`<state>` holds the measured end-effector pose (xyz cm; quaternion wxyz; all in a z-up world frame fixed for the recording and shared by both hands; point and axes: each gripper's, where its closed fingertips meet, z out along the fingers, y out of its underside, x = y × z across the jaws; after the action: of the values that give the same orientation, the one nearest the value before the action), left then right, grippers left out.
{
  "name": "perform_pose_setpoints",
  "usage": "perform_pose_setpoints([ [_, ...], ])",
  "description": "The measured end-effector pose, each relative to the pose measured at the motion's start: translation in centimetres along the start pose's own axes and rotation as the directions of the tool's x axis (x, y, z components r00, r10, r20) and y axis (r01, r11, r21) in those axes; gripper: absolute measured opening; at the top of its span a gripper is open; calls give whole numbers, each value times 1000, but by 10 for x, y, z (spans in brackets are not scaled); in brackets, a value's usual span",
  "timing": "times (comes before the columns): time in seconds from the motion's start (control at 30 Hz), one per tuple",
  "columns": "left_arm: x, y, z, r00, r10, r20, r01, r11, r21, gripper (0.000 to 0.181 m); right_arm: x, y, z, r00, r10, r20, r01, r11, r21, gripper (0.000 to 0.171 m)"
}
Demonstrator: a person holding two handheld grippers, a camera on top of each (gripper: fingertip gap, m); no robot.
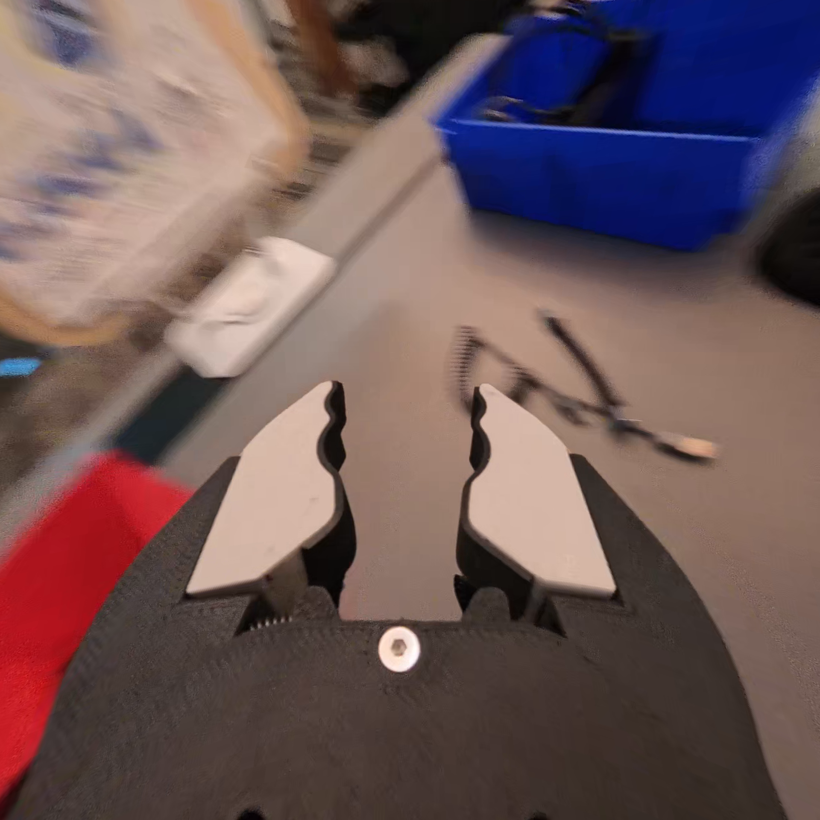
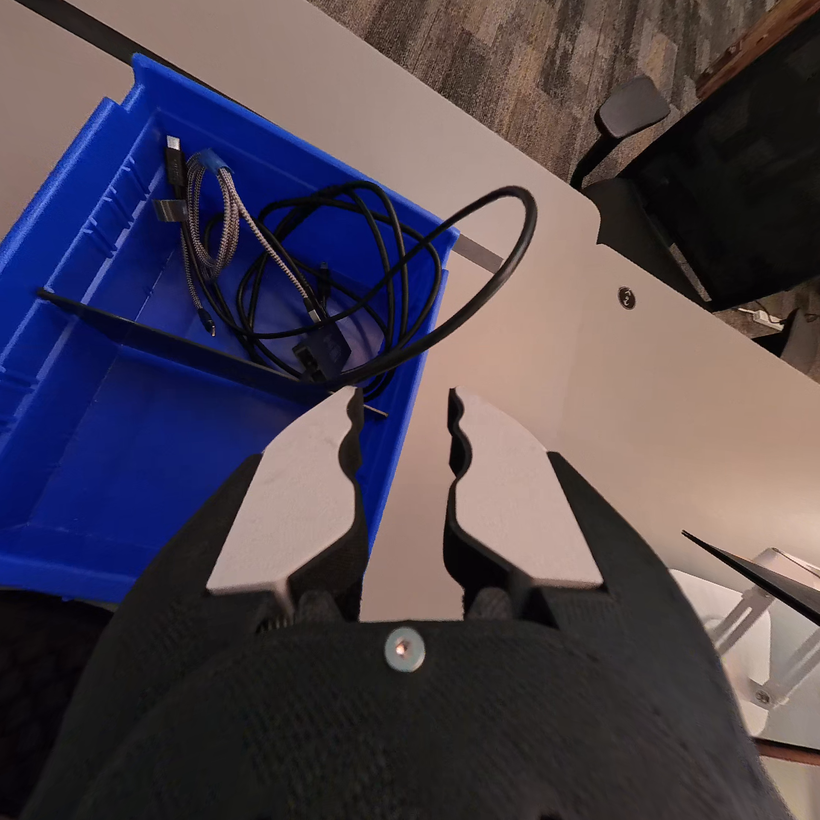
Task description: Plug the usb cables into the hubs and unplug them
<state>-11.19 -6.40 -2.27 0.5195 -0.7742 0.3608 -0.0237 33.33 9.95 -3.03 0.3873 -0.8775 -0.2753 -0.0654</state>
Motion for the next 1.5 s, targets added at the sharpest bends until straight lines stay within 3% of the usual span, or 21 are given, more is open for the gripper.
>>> perform_pose_setpoints([
  [0.07, -88, -10, -40, 964, 93, 250, -106, 994, 37, 45, 0, -3, -1, 1000, -19, -22, 19, 1000, -5, 38],
  [0.1, -121, -8, -53, 945, 137, 296, -154, 988, 34, 33, 0, -5, -1, 999, -36, -39, 36, 999, -8, 38],
  [0.13, -148, 1, -59, 942, 168, 289, -179, 984, 10, 24, 0, -7, -1, 997, -53, -57, 52, 999, -10, 38],
  [0.2, -199, 40, -59, 947, 175, 268, -151, 983, -109, 34, -1, -11, -1, 994, -72, -80, 70, 997, -22, 37],
  [0.3, -234, 108, -41, 966, 201, 164, -146, 943, -300, 36, -3, -16, 0, 988, -103, -115, 99, 994, -33, 37],
  [0.37, -234, 140, -26, 957, 285, 50, -238, 876, -420, 32, -3, -15, 0, 985, -115, -132, 109, 993, -49, 37],
  [0.47, -245, 175, -7, 866, 491, -94, -450, 684, -574, 26, 3, -6, -3, 977, -122, -175, 107, 990, -97, 37],
  [0.6, -267, 223, -1, 837, 464, -291, -505, 445, -740, 32, 12, 4, -4, 967, -126, -224, 93, 984, -151, 37],
  [0.73, -259, 250, 7, 820, 360, -445, -565, 386, -730, 57, 17, 8, -4, 955, -143, -258, 94, 977, -194, 37],
  [1.1, -261, 288, 13, 734, 260, -628, -679, 248, -691, 80, 10, -4, 1, 920, -252, -300, 174, 949, -265, 37],
  [1.33, -251, 301, 10, 685, 185, -705, -729, 175, -662, 79, 7, -6, 3, 907, -295, -301, 208, 934, -290, 36],
  [1.43, -255, 301, 12, 666, 193, -721, -746, 150, -649, 60, 6, -4, 3, 908, -299, -295, 212, 932, -293, 36],
  [1.5, -256, 302, 12, 662, 192, -724, -749, 146, -646, 60, 6, -4, 3, 907, -304, -292, 217, 931, -295, 36],
])
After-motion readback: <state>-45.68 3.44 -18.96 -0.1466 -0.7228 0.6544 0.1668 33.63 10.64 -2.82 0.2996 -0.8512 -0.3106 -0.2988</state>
